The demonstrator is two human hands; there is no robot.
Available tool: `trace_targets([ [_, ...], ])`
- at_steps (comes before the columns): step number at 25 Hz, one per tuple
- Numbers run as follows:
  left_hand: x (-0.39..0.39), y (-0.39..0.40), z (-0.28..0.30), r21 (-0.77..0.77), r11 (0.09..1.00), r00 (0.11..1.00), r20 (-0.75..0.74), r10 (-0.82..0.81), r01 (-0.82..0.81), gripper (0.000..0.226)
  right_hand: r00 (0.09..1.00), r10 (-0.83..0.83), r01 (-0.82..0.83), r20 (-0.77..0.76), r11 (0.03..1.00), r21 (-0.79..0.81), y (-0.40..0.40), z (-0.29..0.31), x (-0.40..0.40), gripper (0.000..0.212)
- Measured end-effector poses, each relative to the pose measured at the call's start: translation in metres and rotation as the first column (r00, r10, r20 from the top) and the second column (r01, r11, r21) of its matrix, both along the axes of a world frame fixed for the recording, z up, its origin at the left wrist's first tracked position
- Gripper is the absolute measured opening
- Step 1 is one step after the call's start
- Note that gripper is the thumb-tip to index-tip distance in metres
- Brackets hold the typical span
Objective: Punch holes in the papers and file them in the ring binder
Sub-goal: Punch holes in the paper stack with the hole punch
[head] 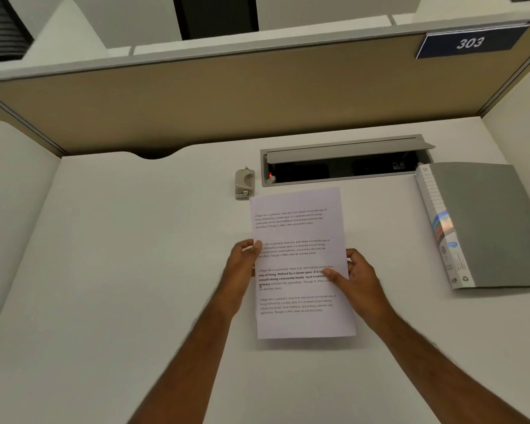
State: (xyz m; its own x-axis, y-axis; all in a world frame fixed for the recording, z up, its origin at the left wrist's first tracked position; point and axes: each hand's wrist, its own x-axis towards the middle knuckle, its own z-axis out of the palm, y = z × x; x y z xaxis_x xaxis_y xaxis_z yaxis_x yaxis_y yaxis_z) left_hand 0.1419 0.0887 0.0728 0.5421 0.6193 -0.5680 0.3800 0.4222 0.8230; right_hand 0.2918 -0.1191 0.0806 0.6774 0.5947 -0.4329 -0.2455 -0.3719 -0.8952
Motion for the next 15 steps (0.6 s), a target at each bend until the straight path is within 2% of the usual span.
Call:
trace_targets([
  [2, -0.016, -0.018, 0.007, -0.150, 0.988, 0.997, 0.077, -0.025, 0.036, 0.035, 1.000, 0.008, -0.008, -0.013, 1.000, 0.016, -0.007, 0.005, -0.007, 0.034],
  [3, -0.024, -0.026, 0.011, -0.162, 0.985, 0.994, 0.097, -0.051, 0.067, 0.034, 1.000, 0.013, -0.013, -0.013, 1.000, 0.018, -0.010, 0.006, -0.011, 0.035],
  [9, -0.048, -0.053, 0.025, 0.038, 0.988, 0.988, 0.038, -0.150, 0.149, 0.027, 0.998, 0.037, -0.037, 0.044, 0.999, 0.005, -0.033, 0.010, -0.030, 0.032],
  [15, -0.046, -0.065, 0.064, 0.211, 0.967, 0.981, 0.101, -0.165, 0.141, 0.024, 0.985, 0.009, -0.029, 0.171, 0.993, 0.115, -0.041, 0.042, -0.030, 0.033],
])
